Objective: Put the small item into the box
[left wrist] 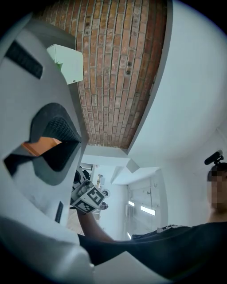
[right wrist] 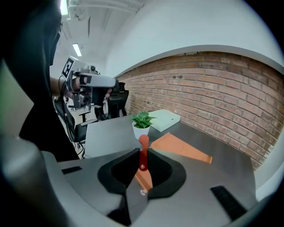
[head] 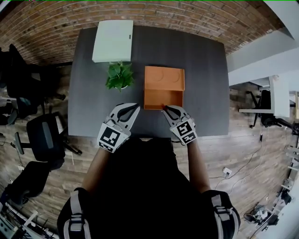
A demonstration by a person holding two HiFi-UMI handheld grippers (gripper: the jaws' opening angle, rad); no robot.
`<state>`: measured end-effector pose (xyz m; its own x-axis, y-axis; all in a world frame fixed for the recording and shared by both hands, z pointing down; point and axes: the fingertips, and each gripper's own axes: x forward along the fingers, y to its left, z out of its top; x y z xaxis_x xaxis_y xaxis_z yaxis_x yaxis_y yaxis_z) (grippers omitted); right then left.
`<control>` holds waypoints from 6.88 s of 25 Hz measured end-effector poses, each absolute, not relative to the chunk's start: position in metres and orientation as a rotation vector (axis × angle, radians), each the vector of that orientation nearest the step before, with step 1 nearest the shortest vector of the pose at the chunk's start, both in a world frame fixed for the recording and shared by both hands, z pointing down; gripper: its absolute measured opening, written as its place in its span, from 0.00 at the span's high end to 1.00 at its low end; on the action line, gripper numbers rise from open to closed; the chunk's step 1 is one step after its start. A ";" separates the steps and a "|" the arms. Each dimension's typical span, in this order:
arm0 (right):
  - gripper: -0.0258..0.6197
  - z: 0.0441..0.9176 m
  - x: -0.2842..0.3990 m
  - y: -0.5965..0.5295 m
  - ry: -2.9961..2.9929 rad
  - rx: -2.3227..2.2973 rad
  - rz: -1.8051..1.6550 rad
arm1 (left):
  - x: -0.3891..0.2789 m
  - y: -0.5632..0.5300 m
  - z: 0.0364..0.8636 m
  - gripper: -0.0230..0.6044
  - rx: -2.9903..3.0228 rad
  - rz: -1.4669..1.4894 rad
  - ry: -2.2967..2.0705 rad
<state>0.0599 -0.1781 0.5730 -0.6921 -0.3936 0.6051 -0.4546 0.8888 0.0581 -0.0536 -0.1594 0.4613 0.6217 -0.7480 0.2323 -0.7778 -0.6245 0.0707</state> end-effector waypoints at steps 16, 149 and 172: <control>0.86 0.633 0.057 -0.208 -2.334 0.399 0.067 | -0.054 -0.161 0.471 0.93 2.575 0.295 -1.395; 0.92 0.469 0.084 -0.116 -2.472 1.021 -0.003 | -0.008 -0.111 0.474 0.93 2.791 0.263 -0.883; 0.92 0.478 0.076 -0.117 -2.436 0.924 0.029 | -0.004 -0.117 0.470 0.93 2.811 0.259 -0.868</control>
